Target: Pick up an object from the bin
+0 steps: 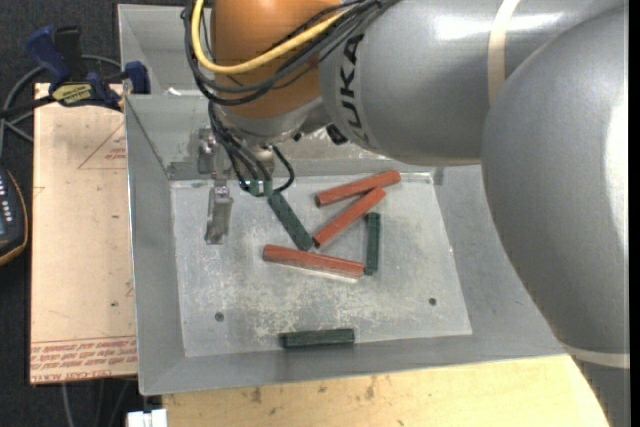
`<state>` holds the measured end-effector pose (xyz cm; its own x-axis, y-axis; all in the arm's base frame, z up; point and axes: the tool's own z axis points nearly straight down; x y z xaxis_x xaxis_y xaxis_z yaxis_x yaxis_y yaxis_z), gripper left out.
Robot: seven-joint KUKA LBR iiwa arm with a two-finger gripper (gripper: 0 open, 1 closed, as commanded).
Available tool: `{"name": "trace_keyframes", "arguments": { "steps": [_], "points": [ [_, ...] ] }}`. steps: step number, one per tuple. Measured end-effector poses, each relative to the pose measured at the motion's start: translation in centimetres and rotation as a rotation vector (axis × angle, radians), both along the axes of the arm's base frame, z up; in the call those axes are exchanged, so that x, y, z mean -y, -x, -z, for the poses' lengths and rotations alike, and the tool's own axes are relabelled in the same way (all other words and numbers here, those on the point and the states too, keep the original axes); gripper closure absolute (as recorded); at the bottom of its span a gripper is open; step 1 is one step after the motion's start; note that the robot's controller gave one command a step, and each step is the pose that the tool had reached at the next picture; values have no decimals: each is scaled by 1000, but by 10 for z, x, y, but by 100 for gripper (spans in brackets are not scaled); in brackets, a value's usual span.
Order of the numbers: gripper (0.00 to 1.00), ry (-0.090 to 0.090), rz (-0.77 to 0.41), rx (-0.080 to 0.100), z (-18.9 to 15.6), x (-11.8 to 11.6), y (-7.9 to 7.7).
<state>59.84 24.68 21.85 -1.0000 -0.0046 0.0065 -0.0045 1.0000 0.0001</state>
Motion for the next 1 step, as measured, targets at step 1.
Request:
{"name": "trace_keyframes", "arguments": {
  "steps": [1],
  "points": [
    [0,1,-204,4,80,61,-43]
  ]
}}
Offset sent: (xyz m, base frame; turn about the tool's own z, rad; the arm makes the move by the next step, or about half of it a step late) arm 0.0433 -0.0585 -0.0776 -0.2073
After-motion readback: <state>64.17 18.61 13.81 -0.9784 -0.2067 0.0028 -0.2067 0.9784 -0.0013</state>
